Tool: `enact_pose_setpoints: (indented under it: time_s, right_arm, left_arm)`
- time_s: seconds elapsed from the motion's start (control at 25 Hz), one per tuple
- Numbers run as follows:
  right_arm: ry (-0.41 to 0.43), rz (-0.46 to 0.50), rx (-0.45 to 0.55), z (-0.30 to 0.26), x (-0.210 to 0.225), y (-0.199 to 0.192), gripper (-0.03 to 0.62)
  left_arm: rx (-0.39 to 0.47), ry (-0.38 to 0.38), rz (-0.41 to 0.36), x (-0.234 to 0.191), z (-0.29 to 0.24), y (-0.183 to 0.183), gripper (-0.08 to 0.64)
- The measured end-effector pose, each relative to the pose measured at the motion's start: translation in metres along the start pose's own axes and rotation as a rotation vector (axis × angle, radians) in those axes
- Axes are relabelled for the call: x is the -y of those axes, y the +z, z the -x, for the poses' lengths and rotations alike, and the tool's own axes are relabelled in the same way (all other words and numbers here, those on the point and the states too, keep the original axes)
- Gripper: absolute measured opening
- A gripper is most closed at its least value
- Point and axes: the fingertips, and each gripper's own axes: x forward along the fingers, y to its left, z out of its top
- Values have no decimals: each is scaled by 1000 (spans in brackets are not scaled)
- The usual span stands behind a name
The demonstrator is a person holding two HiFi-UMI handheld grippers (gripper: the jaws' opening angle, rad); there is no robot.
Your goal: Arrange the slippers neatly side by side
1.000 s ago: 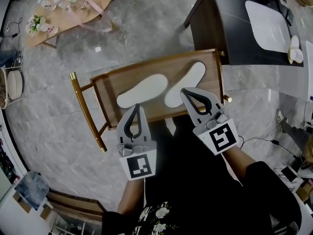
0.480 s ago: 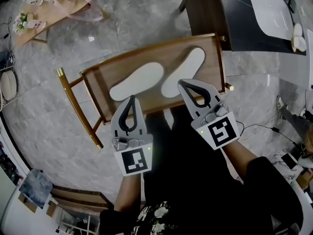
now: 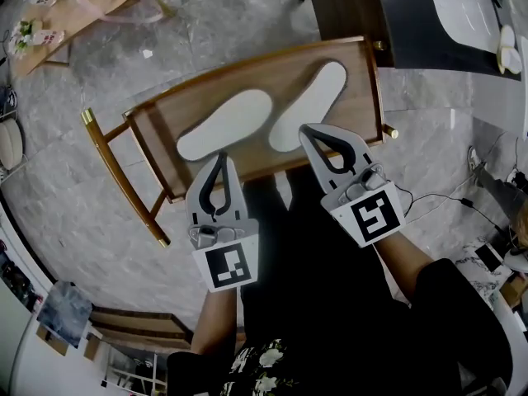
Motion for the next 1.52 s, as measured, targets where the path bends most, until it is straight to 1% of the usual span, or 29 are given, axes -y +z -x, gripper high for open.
enact_pose_setpoints:
  time_s: [0.24,0.32,0.48,0.52,0.56,0.64,0.8,1.04,1.12,1.2,1.28,1.52]
  right_arm:
    - [-5,-1,-24,3,0,-15,-3]
    - [-7,-2,-30,4,0,-18,-3]
    - [-16,-16,-35,3,2,-21,-3]
    - [-18,-23,-35,3,2,-22,-3]
    - [-21,-28,-35,3,3,-23,-3]
    - [-28,-39,-34,2,4,-23,-3]
    - [-37,-53,-27,3,5,-25,-3]
    - [-32,-61,-41,4,5,-30,-3]
    - [-29,-59,-49,4,6,-33,-3]
    - [-28,-60,-53,3,6,-36,-3]
    - [-26,-64,-59,2,6,-38,-3]
    - [-28,-72,-70,2,6,-42,-3]
  left_arm:
    - [-27,-29,-65,11,-3,-18,0]
    - [-41,-32,-71,14,-6,-25,2]
    - [-54,-63,-63,20,-15,-39,3]
    - [-54,-77,-57,22,-17,-41,36]
    - [-56,-93,-53,24,-19,-43,120]
    - [-65,-116,-61,26,-23,-46,133]
    - [-97,-131,-100,30,-29,-60,148]
    - [-141,-170,-181,39,-41,-84,173]
    - [-159,-192,-186,40,-46,-92,196]
    - [-172,-198,-184,39,-52,-99,215]
    - [-189,-193,-211,37,-58,-107,225]
    - [-266,-188,-351,31,-66,-136,232]
